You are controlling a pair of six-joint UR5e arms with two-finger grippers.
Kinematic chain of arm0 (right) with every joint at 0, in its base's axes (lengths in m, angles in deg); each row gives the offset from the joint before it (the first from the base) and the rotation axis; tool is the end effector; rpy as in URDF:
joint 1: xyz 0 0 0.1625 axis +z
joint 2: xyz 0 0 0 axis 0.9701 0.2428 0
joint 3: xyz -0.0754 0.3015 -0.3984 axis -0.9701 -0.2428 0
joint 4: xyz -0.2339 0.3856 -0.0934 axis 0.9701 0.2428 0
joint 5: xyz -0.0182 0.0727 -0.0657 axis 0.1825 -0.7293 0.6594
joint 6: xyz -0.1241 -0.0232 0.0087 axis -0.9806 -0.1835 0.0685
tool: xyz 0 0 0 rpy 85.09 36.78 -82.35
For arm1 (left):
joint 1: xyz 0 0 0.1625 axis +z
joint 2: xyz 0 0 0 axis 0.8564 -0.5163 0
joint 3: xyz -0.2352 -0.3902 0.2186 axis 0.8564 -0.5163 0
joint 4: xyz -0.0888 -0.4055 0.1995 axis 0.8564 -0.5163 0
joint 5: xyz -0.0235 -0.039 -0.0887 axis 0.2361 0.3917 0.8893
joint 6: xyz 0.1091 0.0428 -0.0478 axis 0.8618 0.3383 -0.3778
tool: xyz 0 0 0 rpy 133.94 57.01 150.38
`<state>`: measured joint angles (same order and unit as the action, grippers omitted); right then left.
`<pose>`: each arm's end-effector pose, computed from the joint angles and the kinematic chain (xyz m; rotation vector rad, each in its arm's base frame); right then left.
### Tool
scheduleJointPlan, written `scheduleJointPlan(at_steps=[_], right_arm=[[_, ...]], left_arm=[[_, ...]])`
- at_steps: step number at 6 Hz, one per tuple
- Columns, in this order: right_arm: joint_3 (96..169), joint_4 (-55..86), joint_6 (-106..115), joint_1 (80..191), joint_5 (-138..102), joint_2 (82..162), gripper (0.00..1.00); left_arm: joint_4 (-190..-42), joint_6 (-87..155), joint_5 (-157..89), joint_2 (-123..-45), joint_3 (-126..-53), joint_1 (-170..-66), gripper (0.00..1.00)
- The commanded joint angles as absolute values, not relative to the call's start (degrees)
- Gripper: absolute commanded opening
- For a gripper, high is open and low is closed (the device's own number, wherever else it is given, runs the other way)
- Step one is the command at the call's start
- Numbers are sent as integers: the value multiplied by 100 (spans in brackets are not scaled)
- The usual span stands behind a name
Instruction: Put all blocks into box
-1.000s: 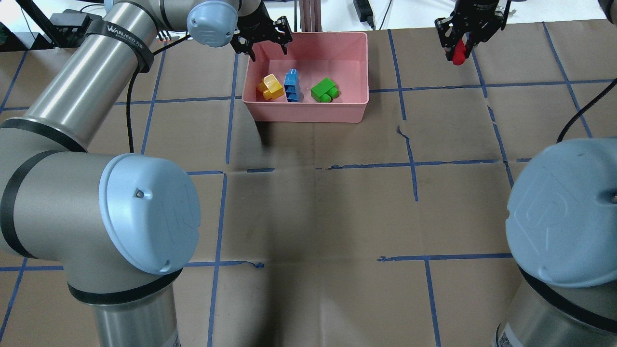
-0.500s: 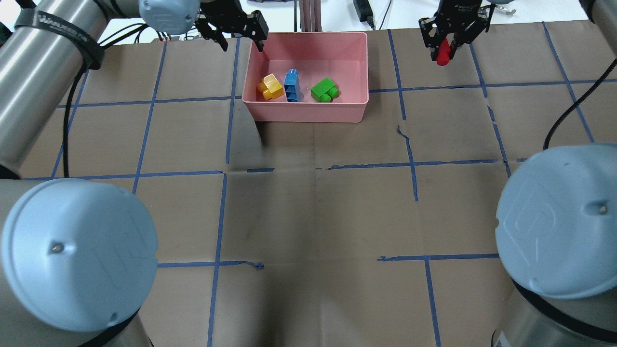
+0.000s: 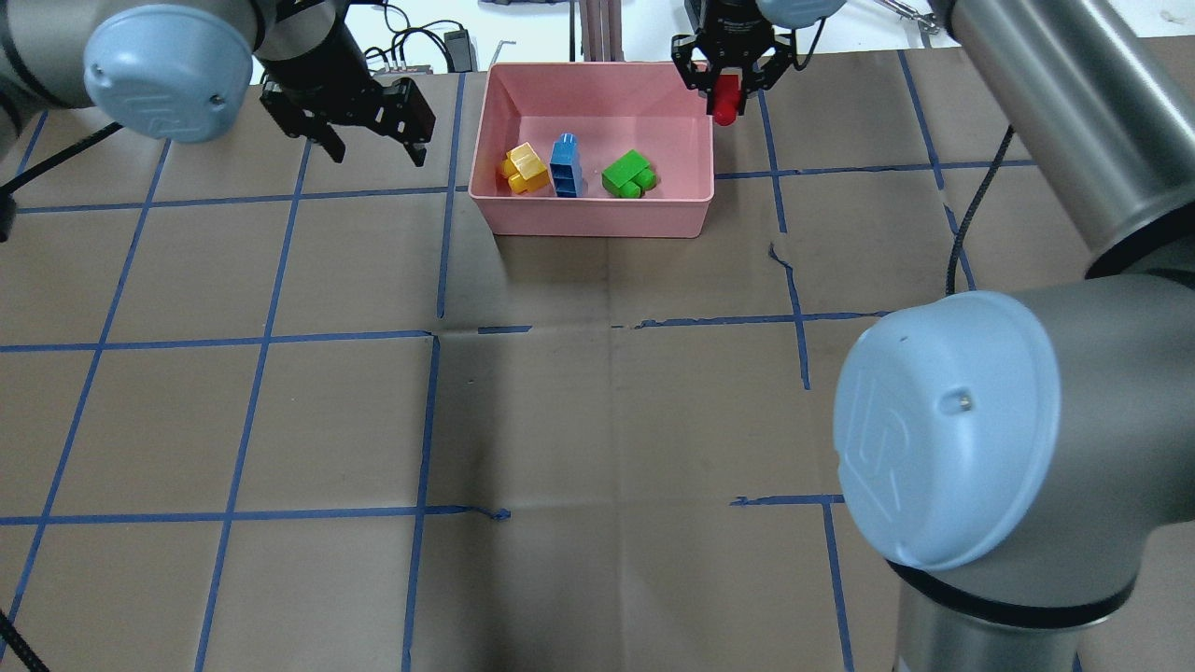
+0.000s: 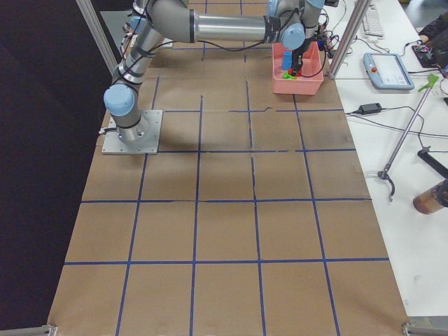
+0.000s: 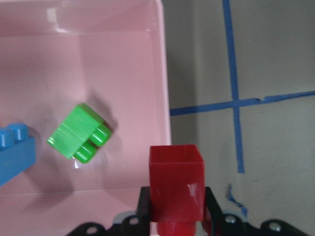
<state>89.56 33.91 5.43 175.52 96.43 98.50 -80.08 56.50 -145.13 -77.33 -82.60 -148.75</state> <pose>0.2770 -0.8572 0.3798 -0.2079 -3.1204 0.0499 -0.1327 -0.6571 0.4810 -0.2068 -3.1271 0.0768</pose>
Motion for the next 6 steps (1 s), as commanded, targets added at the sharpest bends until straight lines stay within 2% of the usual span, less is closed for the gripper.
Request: scheduleJointPlan(at_steps=[1,2,3,6], right_arm=[[8473,3752,1023,17808,9514,9153,19],[8482,3807,1014,17825,9514,9029,28],[8490,3791,1023,17825,9514,9028,99],[8490,3685,1058,17956,9408,9089,100]], left_arm=[[-8912,5609,-14738,-7213,-8468,-14830,93],[-8942,5582,-14685,-7132,-8573,-14865,93],[-8916,5573,-14537,-7114,-8600,-14874,93],[-8828,5608,-14430,-7088,-8775,-14839,97]])
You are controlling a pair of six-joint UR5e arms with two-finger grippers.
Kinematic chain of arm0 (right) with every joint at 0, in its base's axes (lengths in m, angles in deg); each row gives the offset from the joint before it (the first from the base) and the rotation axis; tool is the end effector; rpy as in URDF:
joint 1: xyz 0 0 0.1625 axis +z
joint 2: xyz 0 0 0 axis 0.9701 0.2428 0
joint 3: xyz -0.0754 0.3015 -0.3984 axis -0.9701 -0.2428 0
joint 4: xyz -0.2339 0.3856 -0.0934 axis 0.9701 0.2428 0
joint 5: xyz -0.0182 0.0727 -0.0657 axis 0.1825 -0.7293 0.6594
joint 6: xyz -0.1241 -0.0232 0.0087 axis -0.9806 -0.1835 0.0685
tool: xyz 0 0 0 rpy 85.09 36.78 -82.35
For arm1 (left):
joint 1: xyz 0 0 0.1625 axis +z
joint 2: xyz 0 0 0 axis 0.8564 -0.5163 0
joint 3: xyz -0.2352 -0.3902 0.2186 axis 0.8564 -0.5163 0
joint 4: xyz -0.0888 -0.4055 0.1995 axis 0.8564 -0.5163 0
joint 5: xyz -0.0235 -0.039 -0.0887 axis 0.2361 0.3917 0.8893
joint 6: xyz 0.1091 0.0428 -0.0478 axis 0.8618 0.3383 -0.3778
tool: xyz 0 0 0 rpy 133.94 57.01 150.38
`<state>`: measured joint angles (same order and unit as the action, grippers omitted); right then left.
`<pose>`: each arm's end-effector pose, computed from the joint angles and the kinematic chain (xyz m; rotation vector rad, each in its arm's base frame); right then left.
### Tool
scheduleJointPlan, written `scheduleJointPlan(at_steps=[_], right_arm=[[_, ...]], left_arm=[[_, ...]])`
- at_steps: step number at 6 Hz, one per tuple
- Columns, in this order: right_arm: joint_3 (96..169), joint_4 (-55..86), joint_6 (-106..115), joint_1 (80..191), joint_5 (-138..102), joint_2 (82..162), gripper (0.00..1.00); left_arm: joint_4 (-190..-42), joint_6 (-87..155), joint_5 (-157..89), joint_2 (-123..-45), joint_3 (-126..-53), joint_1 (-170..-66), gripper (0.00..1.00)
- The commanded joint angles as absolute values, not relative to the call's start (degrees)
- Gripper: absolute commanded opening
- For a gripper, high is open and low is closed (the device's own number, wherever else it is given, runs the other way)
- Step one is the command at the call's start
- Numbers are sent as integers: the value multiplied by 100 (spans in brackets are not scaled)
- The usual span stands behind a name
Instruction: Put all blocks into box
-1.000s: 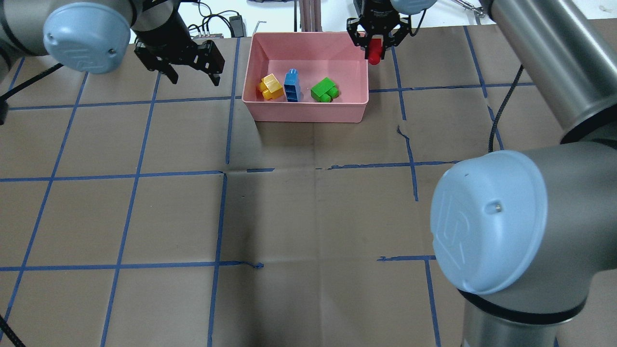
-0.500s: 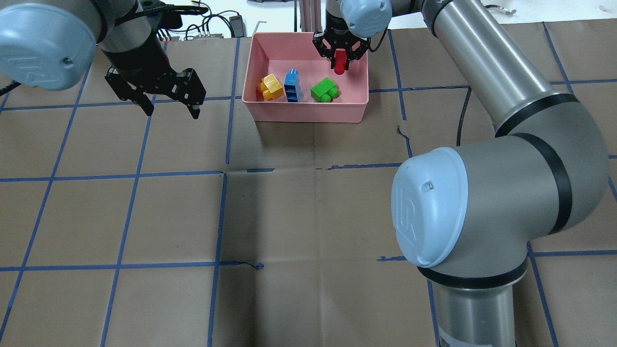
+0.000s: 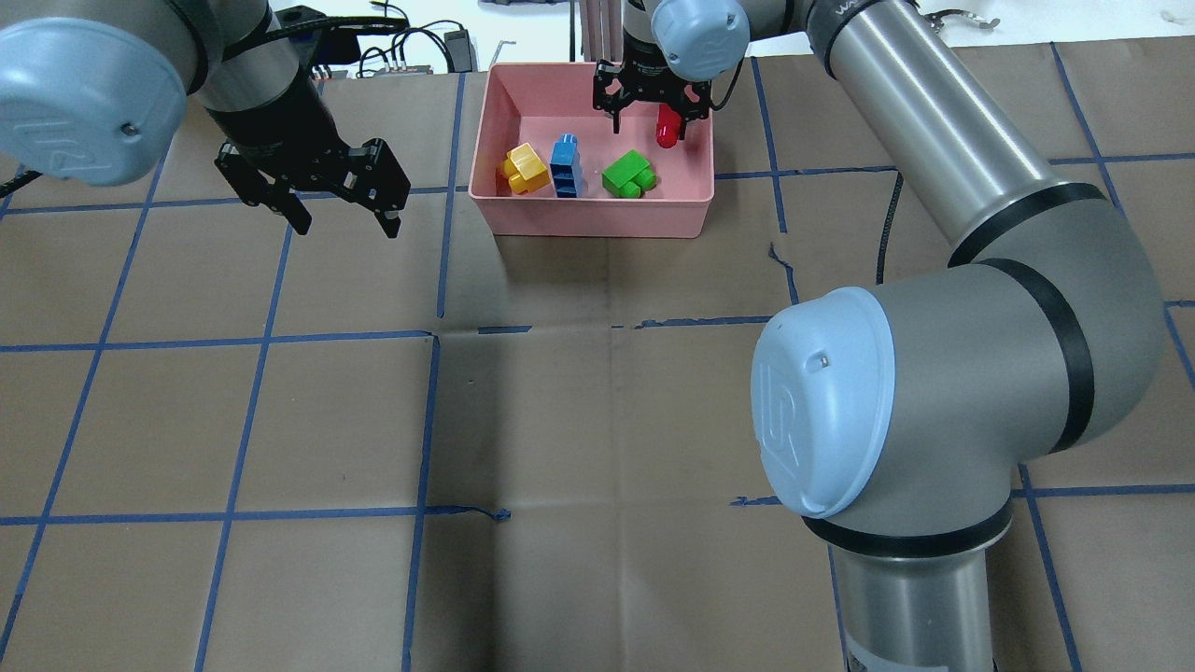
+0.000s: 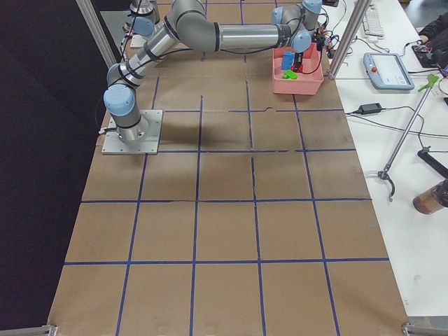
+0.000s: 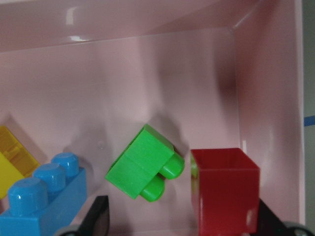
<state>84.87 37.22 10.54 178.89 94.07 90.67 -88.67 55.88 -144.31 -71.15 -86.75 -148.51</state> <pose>0.3421 -0.8821 0.3052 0.2531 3.1024 -0.0362 -0.1322 -0.5910 0.4946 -0.1803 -3.1061 -0.1001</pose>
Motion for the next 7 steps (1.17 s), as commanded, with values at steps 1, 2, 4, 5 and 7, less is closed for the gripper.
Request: scheduleJointPlan(at_steps=[1,2,4,5,7], right_arm=[[8482,3694,1067,18018,9417,9089,100],[8482,3668,1441,18028,9400,9081,100],[8491,3369,1673,18019,9163,9142,100],[8499,3334,1769,17993,9023,9168,100],[8490,3386,1448,17931,9065,9168,100]], left_arm=[[-8819,5617,-14447,-7079,-8785,-14830,99],[-8828,5626,-14465,-7044,-8794,-14822,99],[-8828,5635,-14465,-7026,-8794,-14821,99],[-8793,5635,-14465,-7026,-8776,-14822,99],[-8784,5687,-14474,-7026,-8794,-14813,99]])
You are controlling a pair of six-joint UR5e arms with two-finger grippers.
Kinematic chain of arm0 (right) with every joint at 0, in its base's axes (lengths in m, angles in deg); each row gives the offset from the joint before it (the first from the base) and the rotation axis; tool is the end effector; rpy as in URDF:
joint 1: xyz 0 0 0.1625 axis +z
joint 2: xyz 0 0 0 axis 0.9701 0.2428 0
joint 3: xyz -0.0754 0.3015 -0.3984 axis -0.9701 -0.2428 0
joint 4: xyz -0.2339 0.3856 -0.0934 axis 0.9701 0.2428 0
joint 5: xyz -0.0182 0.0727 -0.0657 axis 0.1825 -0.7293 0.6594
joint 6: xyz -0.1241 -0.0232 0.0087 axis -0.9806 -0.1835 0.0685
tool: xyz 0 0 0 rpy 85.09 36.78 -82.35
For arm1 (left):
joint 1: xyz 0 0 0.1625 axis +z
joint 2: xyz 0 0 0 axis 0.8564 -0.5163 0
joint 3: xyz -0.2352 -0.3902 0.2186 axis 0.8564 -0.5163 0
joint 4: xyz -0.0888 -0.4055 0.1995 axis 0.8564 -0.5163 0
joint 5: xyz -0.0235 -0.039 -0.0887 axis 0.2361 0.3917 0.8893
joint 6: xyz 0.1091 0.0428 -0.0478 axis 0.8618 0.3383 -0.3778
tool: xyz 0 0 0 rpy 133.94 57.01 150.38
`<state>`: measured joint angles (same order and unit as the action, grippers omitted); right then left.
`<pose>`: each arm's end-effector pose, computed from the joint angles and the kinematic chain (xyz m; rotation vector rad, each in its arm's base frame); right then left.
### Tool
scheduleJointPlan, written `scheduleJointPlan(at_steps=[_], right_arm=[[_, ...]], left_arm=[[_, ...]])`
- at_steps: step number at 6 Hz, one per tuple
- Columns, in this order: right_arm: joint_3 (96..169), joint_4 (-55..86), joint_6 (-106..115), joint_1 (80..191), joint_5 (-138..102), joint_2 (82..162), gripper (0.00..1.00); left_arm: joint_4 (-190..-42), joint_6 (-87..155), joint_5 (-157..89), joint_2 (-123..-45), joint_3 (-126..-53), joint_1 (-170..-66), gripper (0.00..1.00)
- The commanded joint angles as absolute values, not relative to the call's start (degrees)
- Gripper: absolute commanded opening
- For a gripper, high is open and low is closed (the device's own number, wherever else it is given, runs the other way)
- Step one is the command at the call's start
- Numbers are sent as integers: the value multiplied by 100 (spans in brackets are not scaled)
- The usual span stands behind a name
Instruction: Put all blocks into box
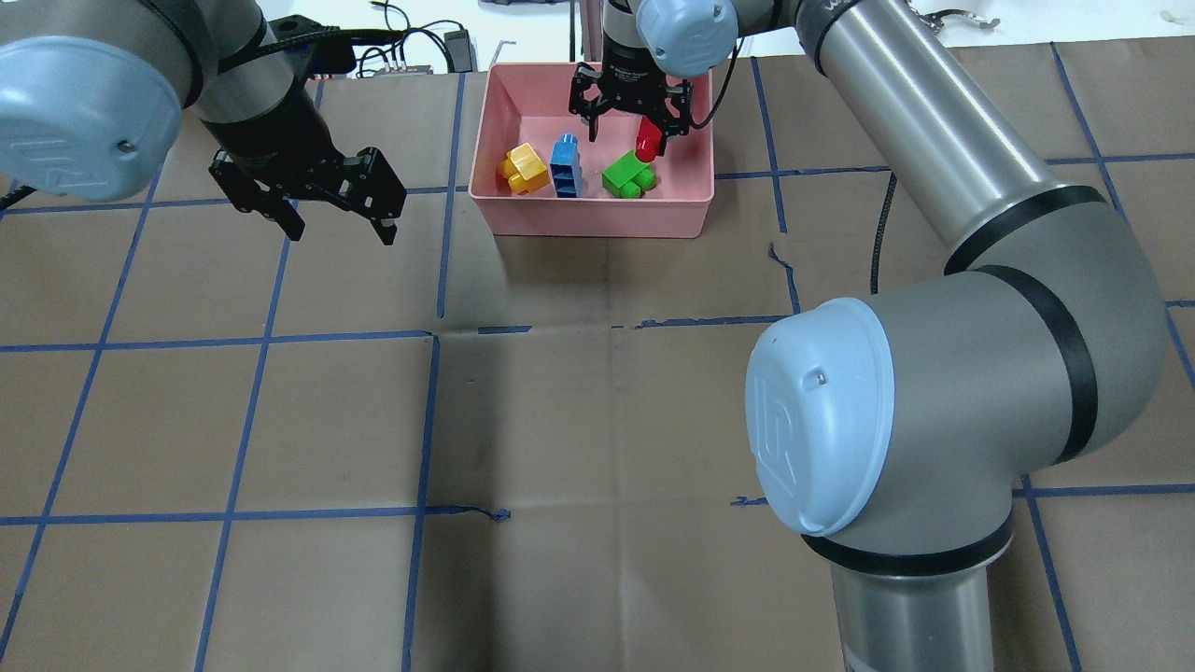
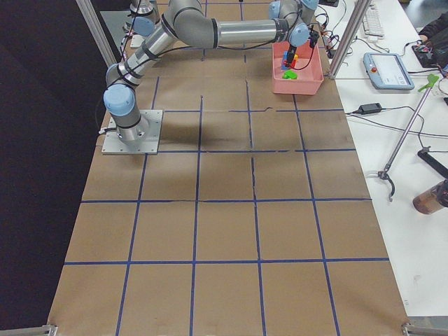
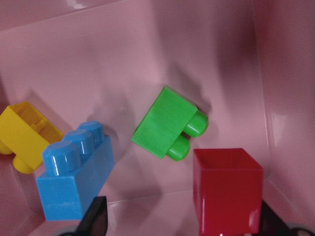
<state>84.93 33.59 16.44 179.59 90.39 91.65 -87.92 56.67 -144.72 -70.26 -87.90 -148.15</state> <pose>0.3582 -0.8656 0.3146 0.3894 3.0429 0.0699 -0.1277 -0.5850 0.4942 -0.1929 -3.1129 -0.0874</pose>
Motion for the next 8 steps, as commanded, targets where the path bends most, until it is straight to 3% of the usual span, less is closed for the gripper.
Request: scheduleJointPlan(at_steps=[1,5,8], right_arm=[[8473,3490,679,17931,9101,9168,100],[8499,4318,-1332,17940,9163,9080,100],[8543,3376,-1359,17197,9681,9605,100]], left_arm=[[-8793,5687,-14474,-7035,-8803,-14813,99],[-8784,5705,-14474,-7061,-8803,-14795,99],[-8731,5696,-14465,-7061,-8803,-14804,99]])
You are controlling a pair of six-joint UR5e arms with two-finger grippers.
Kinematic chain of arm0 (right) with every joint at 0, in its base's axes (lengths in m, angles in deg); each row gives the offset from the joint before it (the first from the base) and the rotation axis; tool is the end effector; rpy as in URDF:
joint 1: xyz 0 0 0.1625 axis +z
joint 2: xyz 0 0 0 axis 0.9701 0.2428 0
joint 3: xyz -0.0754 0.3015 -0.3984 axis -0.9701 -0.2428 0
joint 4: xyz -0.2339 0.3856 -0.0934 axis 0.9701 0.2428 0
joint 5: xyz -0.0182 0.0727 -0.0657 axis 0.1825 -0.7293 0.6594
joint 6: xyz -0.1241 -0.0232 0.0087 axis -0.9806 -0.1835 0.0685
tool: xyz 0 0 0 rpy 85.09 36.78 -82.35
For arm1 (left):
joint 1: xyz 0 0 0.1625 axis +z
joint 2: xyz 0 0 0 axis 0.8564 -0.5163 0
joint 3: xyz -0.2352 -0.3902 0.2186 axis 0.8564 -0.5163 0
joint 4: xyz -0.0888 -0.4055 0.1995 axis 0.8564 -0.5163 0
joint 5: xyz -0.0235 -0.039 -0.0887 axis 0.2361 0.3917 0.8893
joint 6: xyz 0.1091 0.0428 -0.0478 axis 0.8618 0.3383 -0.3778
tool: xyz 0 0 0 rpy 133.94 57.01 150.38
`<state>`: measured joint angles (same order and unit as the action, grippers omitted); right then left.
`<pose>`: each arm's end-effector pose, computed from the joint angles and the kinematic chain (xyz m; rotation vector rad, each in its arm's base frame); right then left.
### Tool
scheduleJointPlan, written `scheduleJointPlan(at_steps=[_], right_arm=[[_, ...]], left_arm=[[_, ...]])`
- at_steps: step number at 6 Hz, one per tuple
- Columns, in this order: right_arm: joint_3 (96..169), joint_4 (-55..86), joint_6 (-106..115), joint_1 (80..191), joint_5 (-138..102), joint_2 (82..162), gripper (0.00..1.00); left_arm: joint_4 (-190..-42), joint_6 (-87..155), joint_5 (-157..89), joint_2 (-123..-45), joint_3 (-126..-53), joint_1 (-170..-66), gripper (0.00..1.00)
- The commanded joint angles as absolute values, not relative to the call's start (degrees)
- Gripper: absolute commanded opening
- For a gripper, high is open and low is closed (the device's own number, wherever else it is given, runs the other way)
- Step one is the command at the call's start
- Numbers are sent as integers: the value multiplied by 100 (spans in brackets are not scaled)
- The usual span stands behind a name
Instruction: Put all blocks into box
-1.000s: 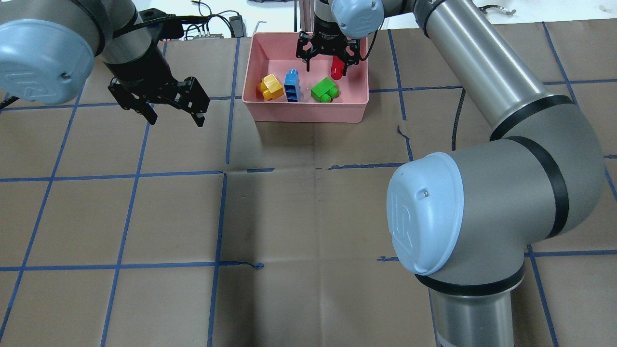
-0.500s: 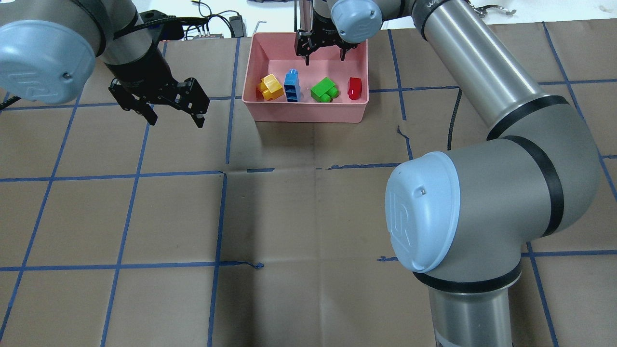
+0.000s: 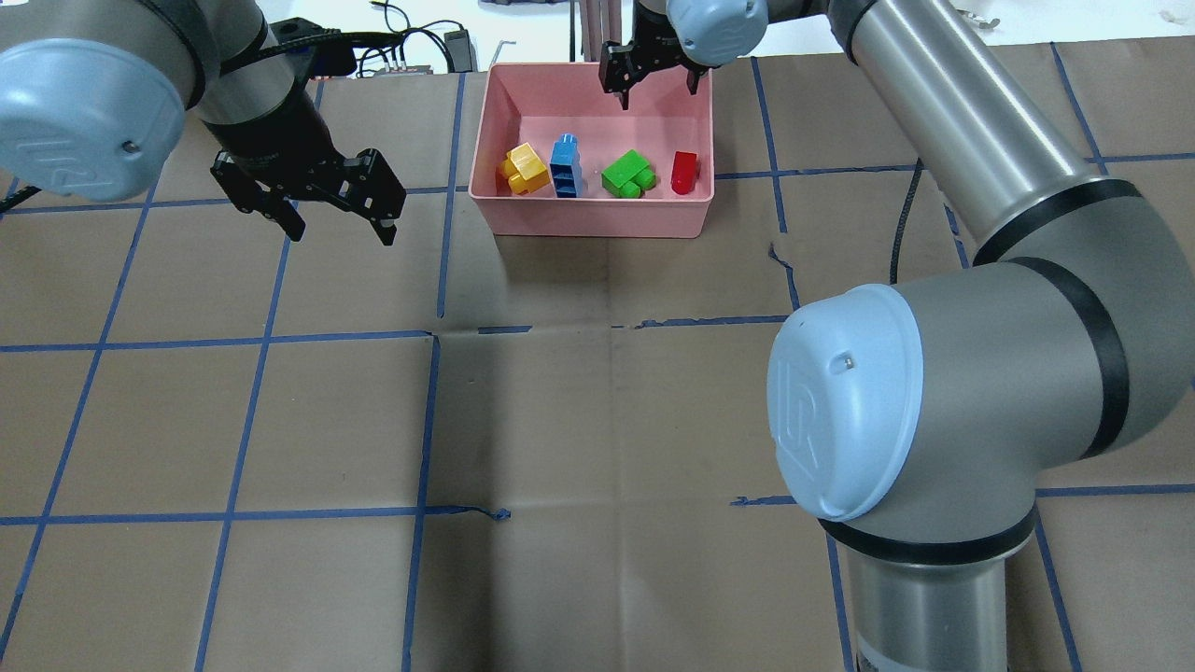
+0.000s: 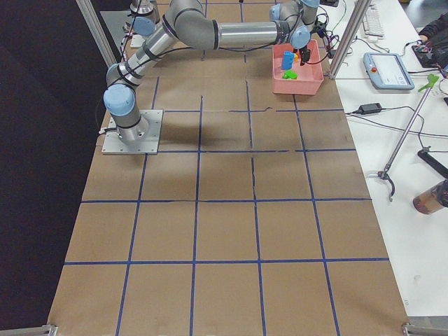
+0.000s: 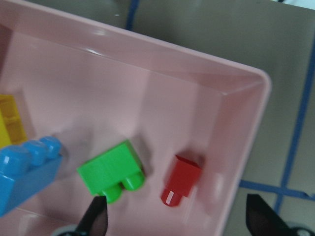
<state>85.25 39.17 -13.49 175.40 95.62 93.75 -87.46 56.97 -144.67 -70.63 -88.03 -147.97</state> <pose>0.2834 -0.8959 0.3554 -0.3052 3.1210 -0.1760 -0.1259 -0.5882 0.4900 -0.1961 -3.1115 -0.0882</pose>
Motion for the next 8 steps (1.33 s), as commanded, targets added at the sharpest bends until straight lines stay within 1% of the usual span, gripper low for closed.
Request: scheduleJointPlan(at_steps=[1,2,3,4,6,7,8], right_arm=[[8569,2803,-1368,16958,9681,9912,100],[8683,2545,-1394,16816,9672,10168,100],[9049,2516,-1394,16780,9681,10597,100],[9845,2420,-1377,16780,9681,11367,100],[11707,2428,-1394,16753,9707,12984,100],[12055,2376,-1394,16649,9751,13461,100],[12085,2375,-1385,16639,9743,13527,100]], left_arm=[[-8688,5688,-14465,-7061,-8803,-14804,99],[-8687,5696,-14465,-7061,-8803,-14804,99],[-8687,5696,-14465,-7070,-8803,-14804,99],[-8687,5696,-14465,-7078,-8803,-14804,99],[-8635,5626,-14465,-7087,-8803,-14804,99],[-8626,5617,-14465,-7096,-8803,-14804,99],[-8626,5617,-14465,-7105,-8803,-14804,99]])
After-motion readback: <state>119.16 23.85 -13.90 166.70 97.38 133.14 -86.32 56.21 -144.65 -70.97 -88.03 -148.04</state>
